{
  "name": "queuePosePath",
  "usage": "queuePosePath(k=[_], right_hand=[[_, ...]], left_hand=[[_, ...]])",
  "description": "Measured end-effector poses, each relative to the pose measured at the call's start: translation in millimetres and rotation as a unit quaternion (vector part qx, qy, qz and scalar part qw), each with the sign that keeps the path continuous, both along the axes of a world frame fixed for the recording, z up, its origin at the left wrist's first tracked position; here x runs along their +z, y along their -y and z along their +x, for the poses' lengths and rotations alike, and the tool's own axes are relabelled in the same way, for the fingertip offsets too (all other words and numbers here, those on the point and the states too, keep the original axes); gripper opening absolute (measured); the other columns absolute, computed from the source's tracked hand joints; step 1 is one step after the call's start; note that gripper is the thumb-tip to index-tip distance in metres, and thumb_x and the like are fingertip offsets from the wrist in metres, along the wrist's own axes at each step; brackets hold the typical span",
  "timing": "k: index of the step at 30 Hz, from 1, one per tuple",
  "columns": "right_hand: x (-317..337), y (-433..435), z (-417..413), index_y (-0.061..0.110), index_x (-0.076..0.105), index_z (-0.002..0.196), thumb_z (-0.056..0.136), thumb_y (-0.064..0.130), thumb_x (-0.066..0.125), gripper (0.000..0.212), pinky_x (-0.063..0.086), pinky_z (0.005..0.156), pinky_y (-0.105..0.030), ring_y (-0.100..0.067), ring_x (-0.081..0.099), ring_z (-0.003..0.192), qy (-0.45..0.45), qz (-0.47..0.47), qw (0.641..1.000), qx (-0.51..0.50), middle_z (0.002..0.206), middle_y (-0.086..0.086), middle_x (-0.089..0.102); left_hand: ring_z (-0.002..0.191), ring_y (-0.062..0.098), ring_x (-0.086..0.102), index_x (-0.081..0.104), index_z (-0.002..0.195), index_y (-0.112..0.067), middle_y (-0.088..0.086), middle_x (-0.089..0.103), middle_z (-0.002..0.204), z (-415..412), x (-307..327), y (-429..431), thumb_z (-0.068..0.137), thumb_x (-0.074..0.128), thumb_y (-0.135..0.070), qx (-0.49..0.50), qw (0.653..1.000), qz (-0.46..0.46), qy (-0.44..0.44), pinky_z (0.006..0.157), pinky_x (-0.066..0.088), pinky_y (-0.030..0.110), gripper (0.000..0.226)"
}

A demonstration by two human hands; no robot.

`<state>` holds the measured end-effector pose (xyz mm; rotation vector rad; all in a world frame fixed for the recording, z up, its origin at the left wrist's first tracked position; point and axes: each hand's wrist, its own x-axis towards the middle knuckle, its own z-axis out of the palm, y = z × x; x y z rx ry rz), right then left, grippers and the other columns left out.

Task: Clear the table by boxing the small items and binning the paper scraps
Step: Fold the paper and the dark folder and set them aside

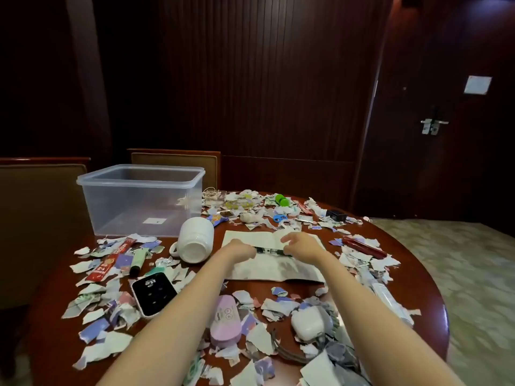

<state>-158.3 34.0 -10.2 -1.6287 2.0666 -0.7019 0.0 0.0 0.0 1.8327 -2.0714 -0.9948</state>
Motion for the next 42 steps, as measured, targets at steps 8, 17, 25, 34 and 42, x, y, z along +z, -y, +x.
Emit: queuePosePath(k=[8,17,25,34,42], right_hand=[[-28,23,-6,0.02,0.053,0.126,0.084,0.038,0.065,0.047,0.046,0.09,-0.03,-0.022,0.053,0.111,-0.045,0.037,0.998,-0.019,0.127,-0.008,0.05],[-34,32,-25,0.013,0.048,0.094,0.098,0.033,0.041,0.022,0.032,0.059,-0.022,-0.017,0.046,0.085,-0.042,0.04,0.997,-0.042,0.093,-0.003,0.052],[-30,31,-33,0.007,0.054,0.109,0.1,0.031,0.037,0.03,0.033,0.071,-0.024,-0.016,0.045,0.087,0.025,0.052,0.998,-0.039,0.104,-0.01,0.055],[-37,39,-34,0.008,0.048,0.096,0.101,0.03,0.035,0.027,0.033,0.076,-0.027,-0.018,0.046,0.088,0.059,0.041,0.995,-0.07,0.096,-0.008,0.051],[-42,40,-36,0.007,0.051,0.092,0.1,0.028,0.034,0.028,0.037,0.079,-0.029,-0.02,0.048,0.088,0.101,0.011,0.988,-0.118,0.094,-0.01,0.053]], left_hand=[[0.126,0.029,0.043,0.032,0.14,-0.008,0.013,0.041,0.139,-24,-22,40,0.083,0.054,-0.035,0.028,0.998,0.015,0.057,0.104,0.042,0.039,0.067],[0.129,0.031,0.038,0.028,0.139,-0.006,0.018,0.036,0.141,-33,-33,54,0.087,0.059,-0.035,0.185,0.977,-0.045,0.098,0.107,0.035,0.038,0.066],[0.128,0.029,0.035,0.034,0.133,-0.006,0.019,0.033,0.14,-48,-27,60,0.085,0.063,-0.036,0.271,0.962,-0.013,0.036,0.105,0.035,0.035,0.064],[0.127,0.032,0.039,0.025,0.138,-0.009,0.019,0.031,0.14,-54,-7,57,0.085,0.061,-0.041,0.255,0.966,-0.051,0.015,0.106,0.032,0.038,0.072],[0.122,0.029,0.048,0.039,0.136,-0.002,0.013,0.049,0.133,-35,22,61,0.094,0.047,-0.012,0.141,0.98,-0.134,0.03,0.094,0.042,0.035,0.044]])
